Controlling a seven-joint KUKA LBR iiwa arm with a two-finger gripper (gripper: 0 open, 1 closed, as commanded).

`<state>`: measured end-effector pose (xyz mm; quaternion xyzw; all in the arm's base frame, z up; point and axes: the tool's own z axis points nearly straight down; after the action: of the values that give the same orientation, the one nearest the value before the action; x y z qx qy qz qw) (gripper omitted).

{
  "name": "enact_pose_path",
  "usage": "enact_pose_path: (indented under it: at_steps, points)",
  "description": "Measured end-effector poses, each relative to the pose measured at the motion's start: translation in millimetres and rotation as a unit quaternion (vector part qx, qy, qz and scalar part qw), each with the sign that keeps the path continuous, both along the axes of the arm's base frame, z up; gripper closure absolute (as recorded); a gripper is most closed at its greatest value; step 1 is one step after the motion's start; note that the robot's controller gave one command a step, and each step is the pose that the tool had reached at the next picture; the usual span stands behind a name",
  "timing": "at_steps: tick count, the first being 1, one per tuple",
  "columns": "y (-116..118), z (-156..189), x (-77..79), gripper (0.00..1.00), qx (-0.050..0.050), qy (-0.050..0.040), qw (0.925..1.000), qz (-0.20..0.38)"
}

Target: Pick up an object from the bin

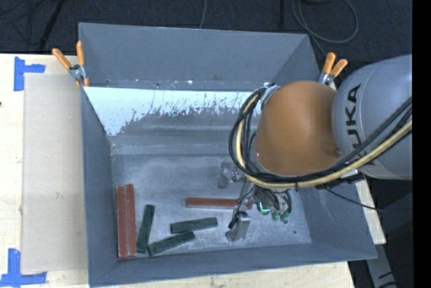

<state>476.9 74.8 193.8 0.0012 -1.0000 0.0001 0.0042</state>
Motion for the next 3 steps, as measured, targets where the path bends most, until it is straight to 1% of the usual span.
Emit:
enact_pose_path:
  at_steps: [1,2,3]
  points:
    - [-1,3,1.6,1.0,0.0,-0.0033,1.0,-0.002]
    - [-1,3,1.6,0.0,0.0,-0.0032,1.0,-0.003]
    - [-1,-125,59.3,0.0,0.0,-0.0008,0.9991,0.043]
